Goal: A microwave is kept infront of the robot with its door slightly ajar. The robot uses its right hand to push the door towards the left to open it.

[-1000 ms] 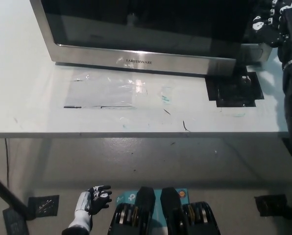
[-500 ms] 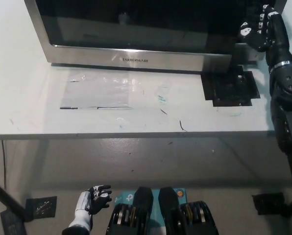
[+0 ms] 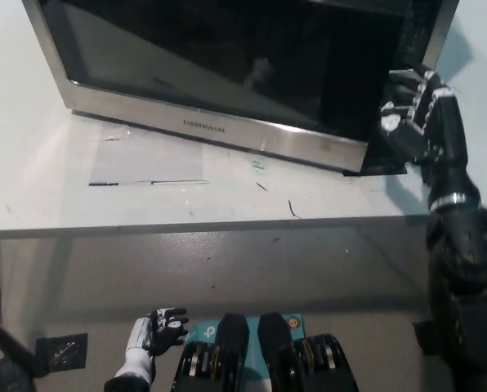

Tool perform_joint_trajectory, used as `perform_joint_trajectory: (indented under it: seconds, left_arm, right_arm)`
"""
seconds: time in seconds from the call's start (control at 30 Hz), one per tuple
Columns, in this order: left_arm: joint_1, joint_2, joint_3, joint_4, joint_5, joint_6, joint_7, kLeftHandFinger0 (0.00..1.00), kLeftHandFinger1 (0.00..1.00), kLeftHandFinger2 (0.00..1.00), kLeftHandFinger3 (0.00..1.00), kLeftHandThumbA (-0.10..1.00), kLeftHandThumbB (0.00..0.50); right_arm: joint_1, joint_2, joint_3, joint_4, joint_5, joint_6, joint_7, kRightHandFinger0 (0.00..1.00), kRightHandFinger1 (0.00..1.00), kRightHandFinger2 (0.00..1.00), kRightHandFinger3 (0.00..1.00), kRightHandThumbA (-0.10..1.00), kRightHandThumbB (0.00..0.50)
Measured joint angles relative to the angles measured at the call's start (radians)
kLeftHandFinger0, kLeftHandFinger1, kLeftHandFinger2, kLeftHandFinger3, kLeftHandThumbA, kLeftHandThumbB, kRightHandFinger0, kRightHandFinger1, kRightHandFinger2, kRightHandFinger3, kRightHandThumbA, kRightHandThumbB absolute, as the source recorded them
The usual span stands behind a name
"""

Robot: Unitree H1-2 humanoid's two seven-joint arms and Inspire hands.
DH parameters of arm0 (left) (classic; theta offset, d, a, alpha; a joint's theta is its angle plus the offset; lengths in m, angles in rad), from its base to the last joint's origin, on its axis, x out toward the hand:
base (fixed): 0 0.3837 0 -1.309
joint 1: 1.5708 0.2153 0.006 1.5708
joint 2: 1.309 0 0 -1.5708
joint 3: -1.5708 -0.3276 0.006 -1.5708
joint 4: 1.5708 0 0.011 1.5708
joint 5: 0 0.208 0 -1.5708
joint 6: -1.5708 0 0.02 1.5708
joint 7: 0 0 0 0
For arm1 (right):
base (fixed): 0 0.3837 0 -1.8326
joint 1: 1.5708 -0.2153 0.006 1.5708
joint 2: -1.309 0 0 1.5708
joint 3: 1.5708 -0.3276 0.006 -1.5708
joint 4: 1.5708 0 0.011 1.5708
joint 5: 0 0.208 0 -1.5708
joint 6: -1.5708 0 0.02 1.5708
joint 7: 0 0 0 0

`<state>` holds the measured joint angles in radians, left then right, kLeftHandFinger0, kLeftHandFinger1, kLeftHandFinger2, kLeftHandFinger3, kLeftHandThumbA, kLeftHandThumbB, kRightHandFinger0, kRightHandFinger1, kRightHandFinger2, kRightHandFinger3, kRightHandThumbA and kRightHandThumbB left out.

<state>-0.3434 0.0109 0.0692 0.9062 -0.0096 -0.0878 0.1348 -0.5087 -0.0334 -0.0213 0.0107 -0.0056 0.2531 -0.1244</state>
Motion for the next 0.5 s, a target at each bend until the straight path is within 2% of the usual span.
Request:
perform_joint_trajectory:
  seconds: [0.1, 0.13, 0.2, 0.23, 0.3, 0.37, 0.43, 0.5]
  left_arm:
    - [-0.001, 0.0, 0.0, 0.0, 0.0, 0.001, 0.0, 0.68, 0.57, 0.58, 0.5, 0.12, 0.001]
    - [-0.001, 0.0, 0.0, 0.001, 0.0, 0.001, 0.0, 0.63, 0.53, 0.54, 0.48, 0.08, 0.012]
    - [-0.003, -0.001, 0.003, 0.001, -0.003, 0.001, 0.0, 0.65, 0.54, 0.55, 0.48, 0.09, 0.007]
    - [-0.003, -0.001, 0.004, 0.001, -0.003, 0.001, 0.0, 0.68, 0.57, 0.59, 0.53, 0.16, 0.0]
    - [-0.003, -0.001, 0.002, 0.001, -0.002, 0.003, -0.001, 0.68, 0.57, 0.58, 0.52, 0.16, 0.005]
    - [-0.003, 0.0, 0.002, 0.002, -0.002, 0.003, 0.0, 0.68, 0.57, 0.56, 0.5, 0.09, 0.0]
    - [-0.005, 0.001, 0.002, 0.006, -0.001, 0.001, 0.0, 0.72, 0.6, 0.6, 0.51, 0.11, 0.0]
    - [-0.005, 0.001, 0.002, 0.007, -0.001, 0.001, 0.0, 0.69, 0.58, 0.59, 0.51, 0.12, 0.0]
  right_arm:
    - [0.066, 0.024, 0.019, -0.101, 0.006, 0.027, 0.0, 0.49, 0.57, 0.66, 0.81, 0.36, 0.161]
    - [0.082, 0.027, 0.025, -0.117, 0.008, 0.031, 0.0, 0.56, 0.63, 0.7, 0.83, 0.34, 0.125]
    - [0.129, 0.033, 0.052, -0.183, 0.017, 0.052, 0.002, 0.57, 0.64, 0.7, 0.82, 0.34, 0.13]
    - [0.147, 0.035, 0.063, -0.205, 0.02, 0.058, 0.003, 0.56, 0.64, 0.7, 0.81, 0.36, 0.124]
    - [0.185, 0.038, 0.088, -0.249, 0.029, 0.075, 0.006, 0.57, 0.64, 0.7, 0.81, 0.37, 0.11]
    - [0.222, 0.037, 0.11, -0.289, 0.039, 0.082, 0.012, 0.53, 0.63, 0.7, 0.82, 0.36, 0.105]
    - [0.263, 0.037, 0.136, -0.33, 0.051, 0.082, 0.021, 0.5, 0.61, 0.68, 0.79, 0.38, 0.115]
    - [0.297, 0.037, 0.16, -0.36, 0.064, 0.081, 0.03, 0.48, 0.59, 0.66, 0.77, 0.41, 0.127]
